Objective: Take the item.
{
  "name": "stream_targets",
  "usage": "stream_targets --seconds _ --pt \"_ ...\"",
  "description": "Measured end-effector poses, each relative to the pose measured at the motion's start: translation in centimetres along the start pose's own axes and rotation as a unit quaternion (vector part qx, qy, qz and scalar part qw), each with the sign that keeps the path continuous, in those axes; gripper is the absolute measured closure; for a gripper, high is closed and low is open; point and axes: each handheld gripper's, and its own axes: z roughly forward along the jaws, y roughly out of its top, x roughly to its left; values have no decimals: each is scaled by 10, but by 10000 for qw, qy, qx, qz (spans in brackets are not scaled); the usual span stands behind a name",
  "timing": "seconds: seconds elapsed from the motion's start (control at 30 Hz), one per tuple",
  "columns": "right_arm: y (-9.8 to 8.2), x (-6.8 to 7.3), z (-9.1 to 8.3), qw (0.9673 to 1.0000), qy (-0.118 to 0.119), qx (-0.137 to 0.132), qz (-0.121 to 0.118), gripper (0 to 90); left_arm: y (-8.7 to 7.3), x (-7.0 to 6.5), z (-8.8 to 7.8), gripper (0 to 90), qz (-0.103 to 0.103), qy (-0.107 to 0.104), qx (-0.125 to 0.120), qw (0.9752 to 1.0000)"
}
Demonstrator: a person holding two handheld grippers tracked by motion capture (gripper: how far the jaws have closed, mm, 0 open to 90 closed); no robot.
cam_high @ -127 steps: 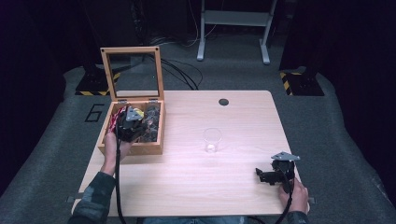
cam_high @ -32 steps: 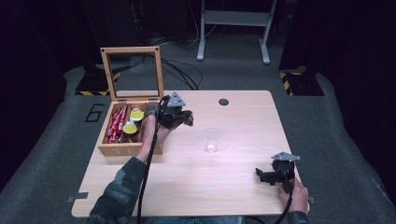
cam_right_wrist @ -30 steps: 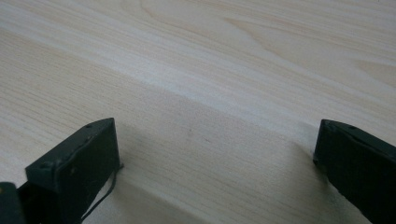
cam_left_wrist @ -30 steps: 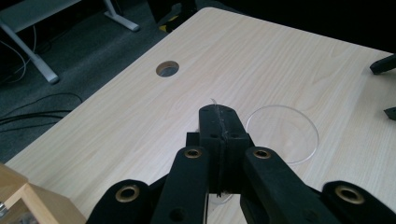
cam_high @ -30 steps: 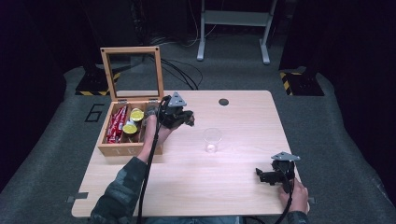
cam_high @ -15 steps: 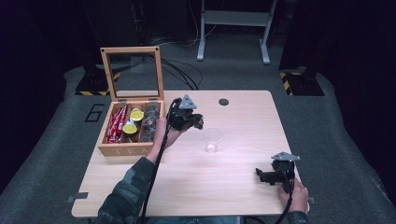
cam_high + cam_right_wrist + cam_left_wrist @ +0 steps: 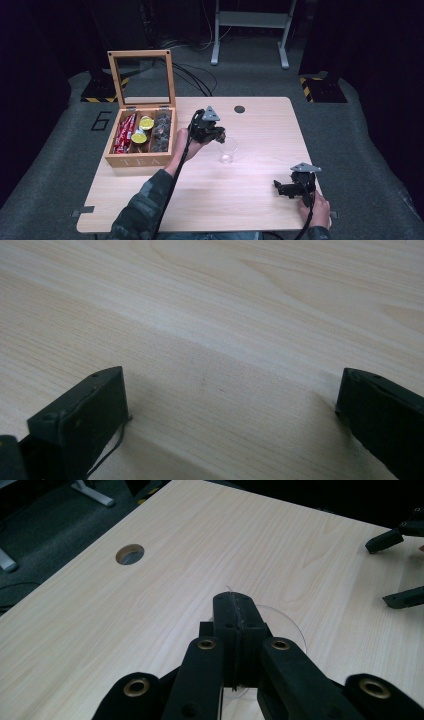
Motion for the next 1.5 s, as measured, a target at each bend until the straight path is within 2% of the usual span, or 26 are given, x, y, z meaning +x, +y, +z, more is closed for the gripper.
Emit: stream_targets --seconds 0.33,0.57,0.73,0.87,1.27,1.33,1.5 --pt "0 0 0 10000 0 2 -3 0 -1 -6 15 899 28 -190 128 9997" --pt "0 0 0 10000 -1 0 -6 0 -1 -9 23 899 70 -241 168 9995" --pt "0 0 0 10000 1 3 -8 0 -3 -9 28 898 -13 -350 219 9991" --pt "0 0 0 10000 3 5 -14 0 -5 -10 31 895 19 -419 257 9988" --pt "0 0 0 10000 2 3 -13 0 -13 -14 43 890 -40 -499 429 9978" --pt "0 0 0 10000 -1 -2 4 0 -13 -14 44 869 -56 -530 436 9976" --pt "0 0 0 10000 0 2 -8 0 -14 -14 42 742 -167 -589 437 9972"
